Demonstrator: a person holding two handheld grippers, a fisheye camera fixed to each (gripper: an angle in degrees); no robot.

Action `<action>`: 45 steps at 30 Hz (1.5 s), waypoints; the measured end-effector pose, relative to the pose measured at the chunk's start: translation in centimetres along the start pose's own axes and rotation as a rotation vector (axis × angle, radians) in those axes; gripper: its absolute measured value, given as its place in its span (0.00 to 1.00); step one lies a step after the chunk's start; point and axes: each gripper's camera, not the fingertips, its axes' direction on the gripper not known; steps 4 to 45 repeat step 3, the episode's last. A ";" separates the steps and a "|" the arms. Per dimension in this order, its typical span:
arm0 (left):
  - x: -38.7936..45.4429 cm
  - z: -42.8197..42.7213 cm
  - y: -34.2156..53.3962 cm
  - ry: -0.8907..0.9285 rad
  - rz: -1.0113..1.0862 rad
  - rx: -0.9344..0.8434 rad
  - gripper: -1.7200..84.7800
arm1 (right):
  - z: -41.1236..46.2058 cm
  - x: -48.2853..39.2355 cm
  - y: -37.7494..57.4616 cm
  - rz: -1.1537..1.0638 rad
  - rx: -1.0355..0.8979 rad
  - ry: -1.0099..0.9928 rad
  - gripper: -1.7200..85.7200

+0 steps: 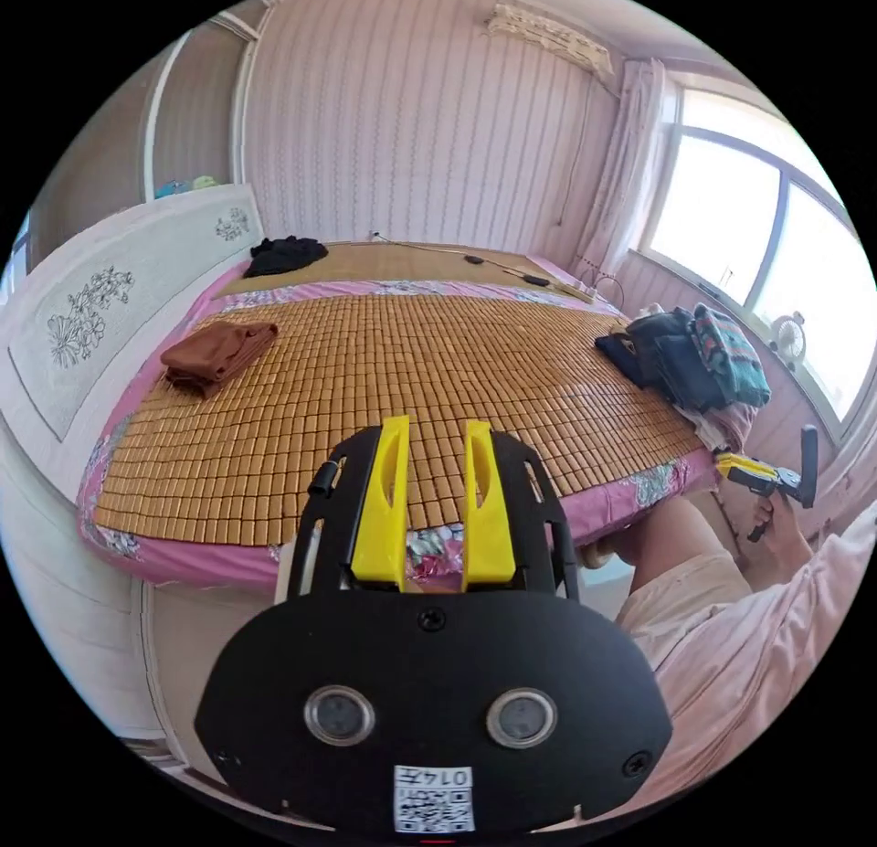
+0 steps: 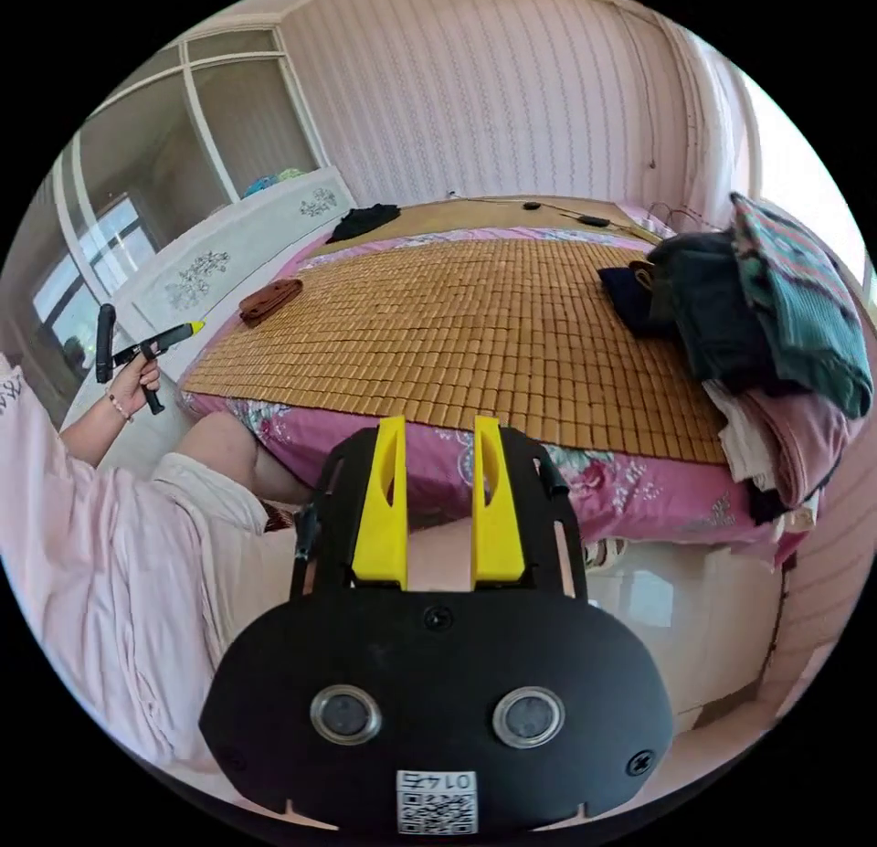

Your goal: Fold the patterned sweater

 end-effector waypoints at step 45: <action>-4.2 -2.0 2.6 -0.036 -0.083 0.057 0.14 | 4.7 -5.2 -5.4 -0.183 -0.044 -0.071 0.15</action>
